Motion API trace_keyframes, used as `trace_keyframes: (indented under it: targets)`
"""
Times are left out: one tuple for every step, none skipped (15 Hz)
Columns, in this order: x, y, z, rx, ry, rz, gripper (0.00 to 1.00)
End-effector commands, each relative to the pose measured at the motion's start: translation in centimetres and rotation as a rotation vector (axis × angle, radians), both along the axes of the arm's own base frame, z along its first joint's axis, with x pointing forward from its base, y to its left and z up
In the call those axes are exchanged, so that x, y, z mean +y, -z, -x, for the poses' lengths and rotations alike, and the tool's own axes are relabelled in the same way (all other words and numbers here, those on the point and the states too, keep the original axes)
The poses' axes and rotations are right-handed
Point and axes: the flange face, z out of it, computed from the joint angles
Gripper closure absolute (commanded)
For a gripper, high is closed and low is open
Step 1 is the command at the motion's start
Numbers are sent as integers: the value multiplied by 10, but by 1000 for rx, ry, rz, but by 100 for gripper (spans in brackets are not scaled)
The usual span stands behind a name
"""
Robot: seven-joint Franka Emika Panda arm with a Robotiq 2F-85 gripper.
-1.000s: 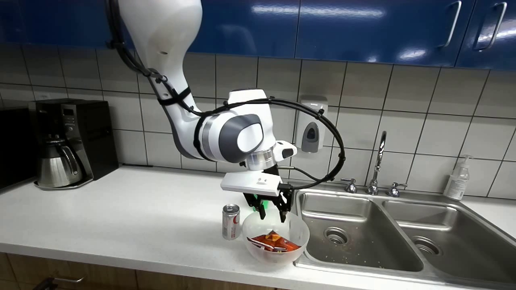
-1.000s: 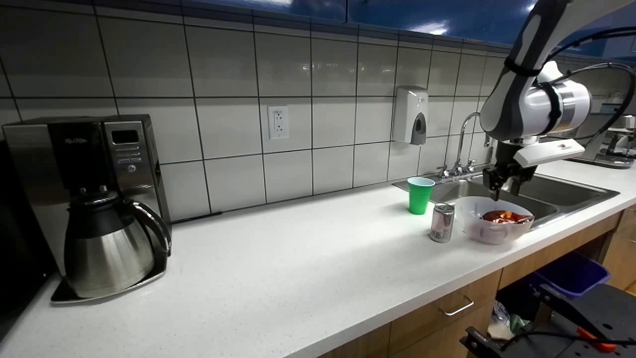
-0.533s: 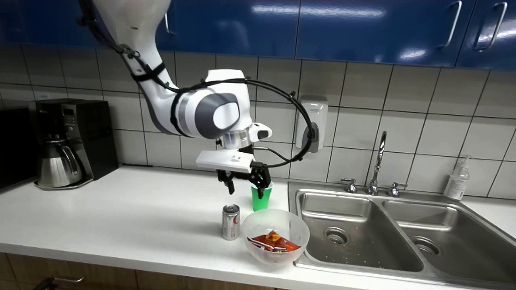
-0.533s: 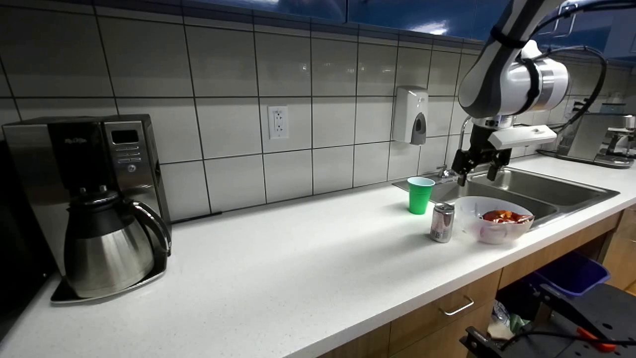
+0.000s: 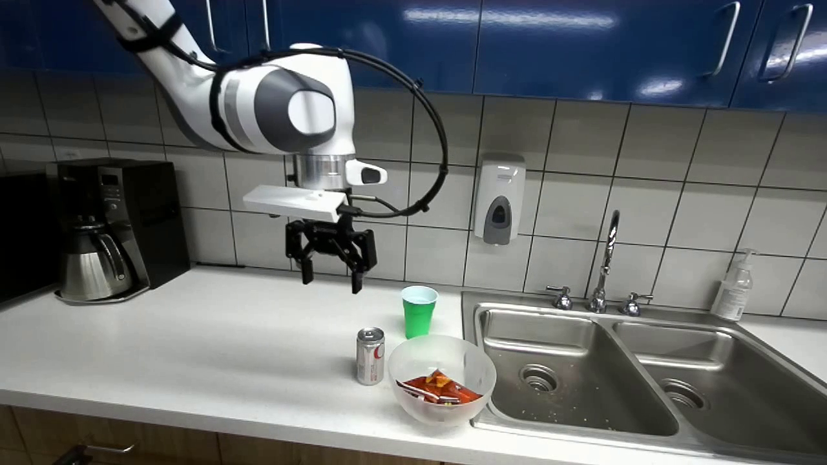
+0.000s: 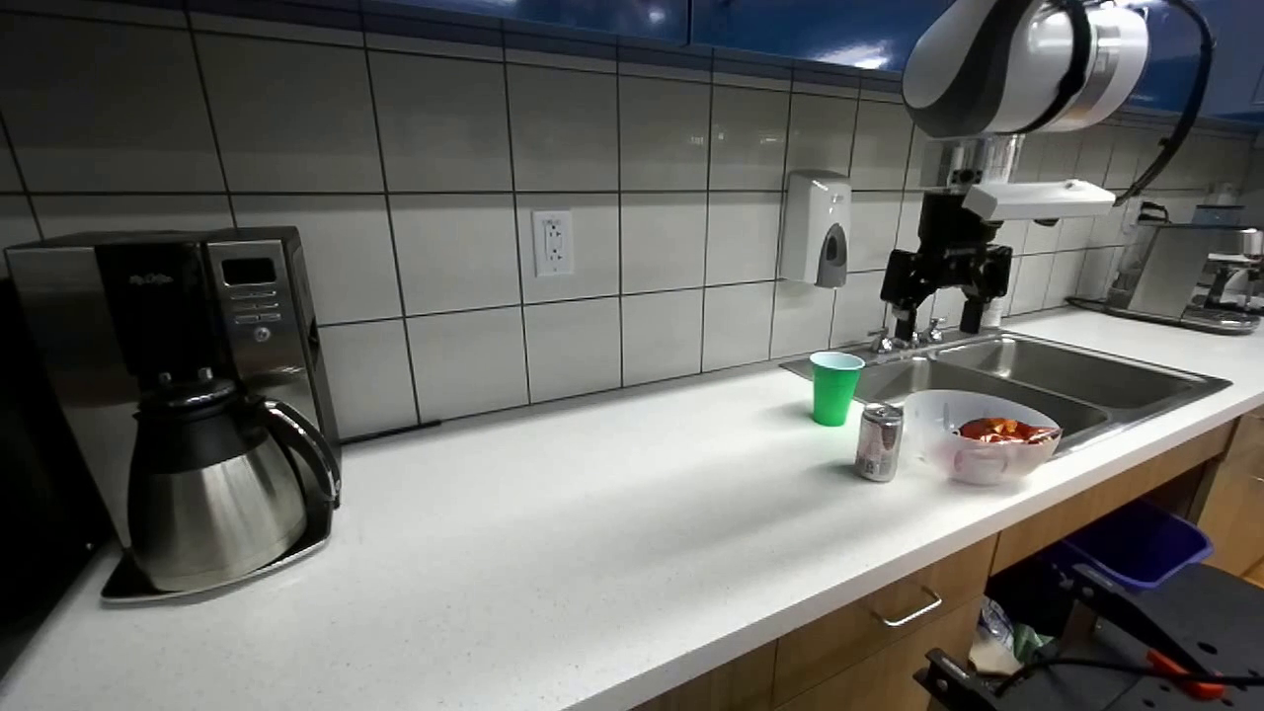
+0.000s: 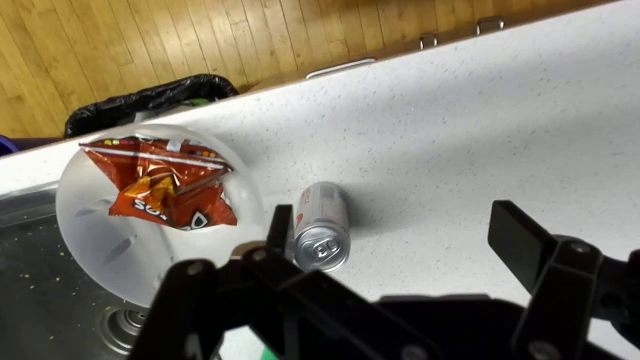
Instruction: Put the dorito packet into the plastic bowl
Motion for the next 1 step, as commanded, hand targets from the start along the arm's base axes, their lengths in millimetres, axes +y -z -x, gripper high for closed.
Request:
trace_keyframes:
  targets:
    - [6, -7, 3, -4, -1, 0, 0]
